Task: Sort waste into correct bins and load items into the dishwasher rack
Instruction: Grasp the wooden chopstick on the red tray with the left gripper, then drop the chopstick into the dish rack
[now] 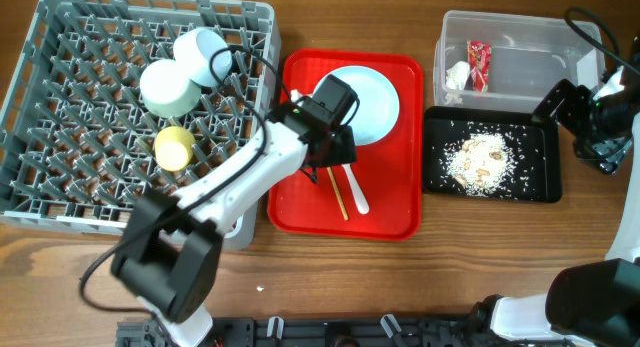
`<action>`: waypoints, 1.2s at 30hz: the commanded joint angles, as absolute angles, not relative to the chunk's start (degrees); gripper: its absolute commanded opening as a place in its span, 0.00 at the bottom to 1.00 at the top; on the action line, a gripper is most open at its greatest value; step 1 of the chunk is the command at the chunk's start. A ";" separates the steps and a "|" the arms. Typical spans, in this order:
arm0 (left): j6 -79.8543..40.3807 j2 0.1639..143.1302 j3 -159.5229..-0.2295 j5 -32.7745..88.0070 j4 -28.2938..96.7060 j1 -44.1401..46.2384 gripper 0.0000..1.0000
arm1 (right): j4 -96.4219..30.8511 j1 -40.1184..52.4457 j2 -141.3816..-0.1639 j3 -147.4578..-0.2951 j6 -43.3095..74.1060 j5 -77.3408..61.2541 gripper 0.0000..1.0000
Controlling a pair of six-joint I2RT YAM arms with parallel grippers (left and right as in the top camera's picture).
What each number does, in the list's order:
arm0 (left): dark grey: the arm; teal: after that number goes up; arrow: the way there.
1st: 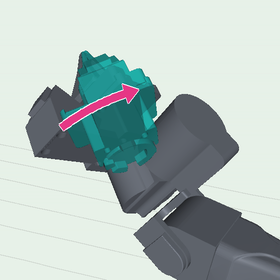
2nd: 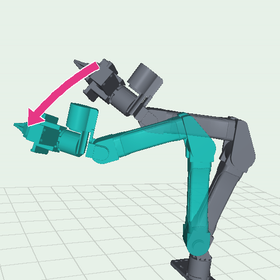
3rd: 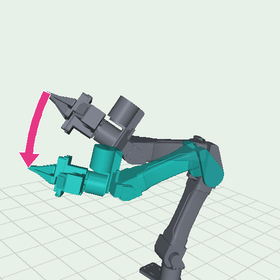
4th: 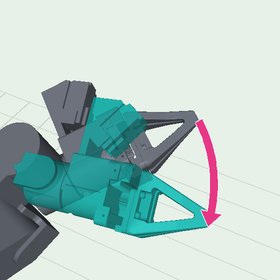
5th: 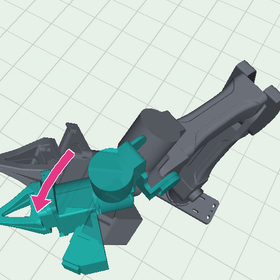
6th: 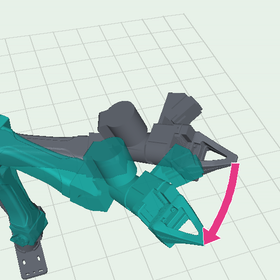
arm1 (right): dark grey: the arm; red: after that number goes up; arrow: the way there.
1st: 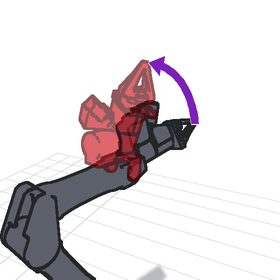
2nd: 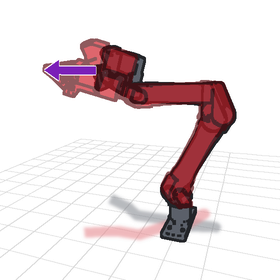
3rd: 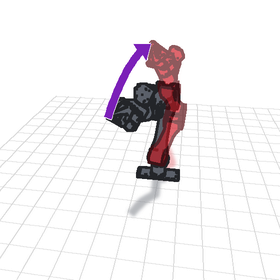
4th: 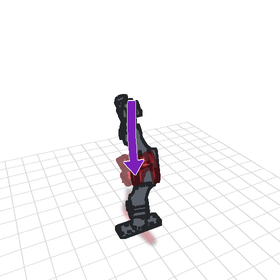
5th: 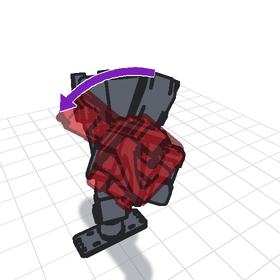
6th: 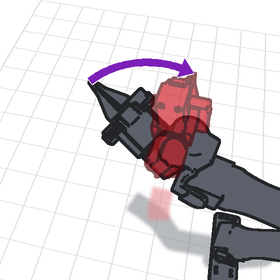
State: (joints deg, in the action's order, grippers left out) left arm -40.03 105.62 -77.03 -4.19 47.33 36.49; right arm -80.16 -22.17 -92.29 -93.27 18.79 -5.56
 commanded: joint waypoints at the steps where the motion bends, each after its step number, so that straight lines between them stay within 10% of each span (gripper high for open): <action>1: -44.40 110.41 -76.42 -6.48 47.40 36.56 1.00 | -80.25 -22.04 -90.85 -94.39 18.00 -6.07 1.00; 10: -44.40 115.33 -76.18 -6.48 46.98 36.64 0.98 | -80.23 -22.04 -90.85 -94.39 18.02 -6.07 1.00; 16: -44.38 115.48 -75.94 -6.48 47.42 36.71 0.55 | -80.25 -22.04 -90.85 -94.39 18.04 -6.07 1.00; 21: -44.42 117.60 -75.94 -6.48 47.37 37.52 0.49 | -80.27 -22.04 -90.85 -94.39 18.02 -6.48 1.00; 26: -44.42 117.99 -75.94 -6.48 46.96 37.87 0.21 | -80.44 -22.04 -90.85 -94.39 18.02 -6.48 1.00; 36: -44.42 117.99 -75.94 -6.48 46.33 37.87 0.08 | -80.44 -22.04 -90.85 -94.39 18.00 -6.48 1.00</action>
State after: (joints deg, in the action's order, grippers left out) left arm -44.29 115.50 -76.88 -5.34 45.54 37.89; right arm -80.36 -22.17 -92.29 -93.27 18.76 -5.58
